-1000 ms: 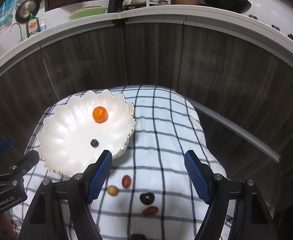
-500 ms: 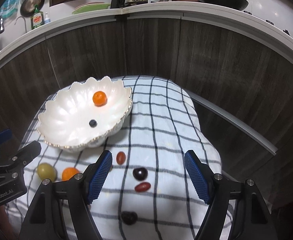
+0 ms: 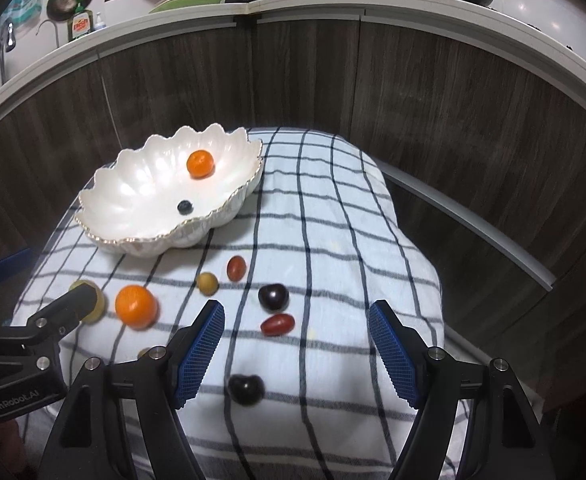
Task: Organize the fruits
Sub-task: 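Withdraw both grippers from the bowl toward the remaining fruits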
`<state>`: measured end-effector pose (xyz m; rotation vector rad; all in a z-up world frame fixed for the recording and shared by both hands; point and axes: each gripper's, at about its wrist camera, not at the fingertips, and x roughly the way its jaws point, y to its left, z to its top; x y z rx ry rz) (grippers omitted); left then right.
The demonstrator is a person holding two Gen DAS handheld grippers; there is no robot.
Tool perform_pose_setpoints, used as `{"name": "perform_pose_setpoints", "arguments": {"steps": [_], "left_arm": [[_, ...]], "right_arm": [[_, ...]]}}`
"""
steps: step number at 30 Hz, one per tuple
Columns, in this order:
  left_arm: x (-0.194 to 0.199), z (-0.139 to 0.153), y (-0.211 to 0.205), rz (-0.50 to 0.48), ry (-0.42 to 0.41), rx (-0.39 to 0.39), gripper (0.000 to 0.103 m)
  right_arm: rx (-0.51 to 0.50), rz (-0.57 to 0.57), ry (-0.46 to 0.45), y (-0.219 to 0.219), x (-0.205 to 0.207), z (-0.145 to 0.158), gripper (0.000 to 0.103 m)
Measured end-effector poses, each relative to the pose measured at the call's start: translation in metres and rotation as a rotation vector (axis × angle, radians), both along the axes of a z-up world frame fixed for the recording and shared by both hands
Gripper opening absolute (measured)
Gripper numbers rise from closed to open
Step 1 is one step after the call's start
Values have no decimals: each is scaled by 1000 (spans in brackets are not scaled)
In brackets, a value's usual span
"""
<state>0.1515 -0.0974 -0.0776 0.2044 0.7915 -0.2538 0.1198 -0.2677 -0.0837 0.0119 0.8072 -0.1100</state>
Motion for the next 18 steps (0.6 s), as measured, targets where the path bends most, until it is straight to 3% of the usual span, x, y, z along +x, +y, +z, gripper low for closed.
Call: {"name": "perform_pose_setpoints", "arguments": {"steps": [18], "left_arm": [[-18,-40,-9,-83,39,-1,91]], "right_arm": [[13,43,58,7,-15,-33,75]]}}
